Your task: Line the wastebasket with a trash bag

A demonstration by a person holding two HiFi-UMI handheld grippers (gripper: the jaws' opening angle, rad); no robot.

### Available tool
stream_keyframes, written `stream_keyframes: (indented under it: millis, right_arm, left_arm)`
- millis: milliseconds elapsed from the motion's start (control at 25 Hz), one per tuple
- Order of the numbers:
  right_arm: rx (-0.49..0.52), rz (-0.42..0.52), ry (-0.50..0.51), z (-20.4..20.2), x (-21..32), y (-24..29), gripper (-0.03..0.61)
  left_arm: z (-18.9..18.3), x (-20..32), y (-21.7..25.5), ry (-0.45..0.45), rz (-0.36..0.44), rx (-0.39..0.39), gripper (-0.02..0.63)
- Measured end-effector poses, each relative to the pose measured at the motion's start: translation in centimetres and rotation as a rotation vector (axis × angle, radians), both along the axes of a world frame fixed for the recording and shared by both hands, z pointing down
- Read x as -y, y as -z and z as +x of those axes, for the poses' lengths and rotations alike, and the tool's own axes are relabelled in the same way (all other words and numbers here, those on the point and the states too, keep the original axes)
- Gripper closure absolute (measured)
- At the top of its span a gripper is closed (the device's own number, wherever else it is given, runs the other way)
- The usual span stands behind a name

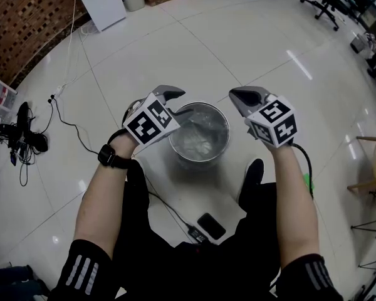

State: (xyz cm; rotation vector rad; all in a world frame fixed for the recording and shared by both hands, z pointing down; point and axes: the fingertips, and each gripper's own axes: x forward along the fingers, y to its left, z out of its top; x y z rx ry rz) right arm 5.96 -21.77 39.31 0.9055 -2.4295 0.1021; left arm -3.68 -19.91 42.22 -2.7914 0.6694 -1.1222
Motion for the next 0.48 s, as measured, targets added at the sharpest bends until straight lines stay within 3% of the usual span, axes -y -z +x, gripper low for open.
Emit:
stream_keyframes:
  millis: [480]
  right_arm:
    - [-0.013,0.014,0.000,0.06,0.68,0.45,0.571]
  left_arm:
    - [-0.08,0.09,-0.30,-0.005,0.005,0.027,0.405]
